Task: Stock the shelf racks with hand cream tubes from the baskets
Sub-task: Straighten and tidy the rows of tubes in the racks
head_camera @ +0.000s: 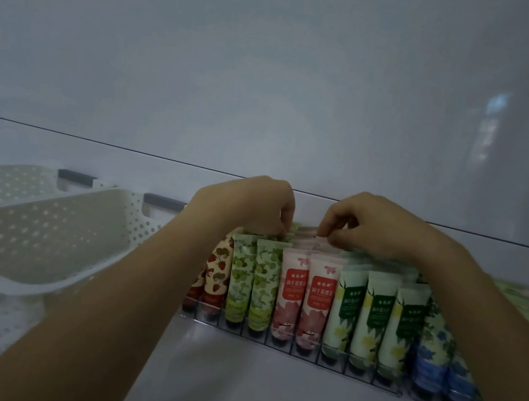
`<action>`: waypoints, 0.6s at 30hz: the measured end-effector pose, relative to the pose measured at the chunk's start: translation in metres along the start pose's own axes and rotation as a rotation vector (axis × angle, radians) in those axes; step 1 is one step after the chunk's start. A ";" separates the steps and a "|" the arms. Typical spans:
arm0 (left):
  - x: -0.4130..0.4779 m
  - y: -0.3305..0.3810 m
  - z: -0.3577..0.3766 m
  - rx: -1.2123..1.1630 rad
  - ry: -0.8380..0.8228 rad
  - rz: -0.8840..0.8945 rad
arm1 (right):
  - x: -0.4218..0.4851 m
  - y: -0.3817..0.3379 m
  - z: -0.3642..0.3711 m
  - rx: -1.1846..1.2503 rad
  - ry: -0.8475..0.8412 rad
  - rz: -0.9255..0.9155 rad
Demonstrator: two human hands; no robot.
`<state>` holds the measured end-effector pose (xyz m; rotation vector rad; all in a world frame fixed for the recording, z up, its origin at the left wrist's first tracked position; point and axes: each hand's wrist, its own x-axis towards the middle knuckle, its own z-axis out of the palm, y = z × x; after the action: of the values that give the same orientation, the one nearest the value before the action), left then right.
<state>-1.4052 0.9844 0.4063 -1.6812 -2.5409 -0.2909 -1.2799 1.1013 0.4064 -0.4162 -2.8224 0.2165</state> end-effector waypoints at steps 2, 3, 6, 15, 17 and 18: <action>0.000 0.000 0.000 -0.001 0.005 0.003 | 0.000 0.001 0.000 -0.001 0.000 -0.008; 0.000 0.000 0.000 -0.001 0.006 0.004 | 0.001 0.001 0.000 -0.004 -0.003 -0.012; 0.001 0.001 0.000 -0.001 0.005 0.004 | 0.004 0.003 0.003 -0.014 -0.016 -0.023; 0.010 -0.011 0.005 -0.072 0.172 -0.021 | 0.007 0.007 0.004 0.033 0.167 -0.026; 0.013 -0.015 0.010 -0.066 0.174 -0.039 | 0.007 0.005 0.006 0.008 0.128 -0.027; 0.015 -0.017 0.013 -0.063 0.165 -0.043 | 0.007 0.005 0.007 -0.013 0.090 -0.028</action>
<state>-1.4263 0.9937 0.3944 -1.5539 -2.4738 -0.4962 -1.2875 1.1072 0.4003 -0.3789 -2.7409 0.1688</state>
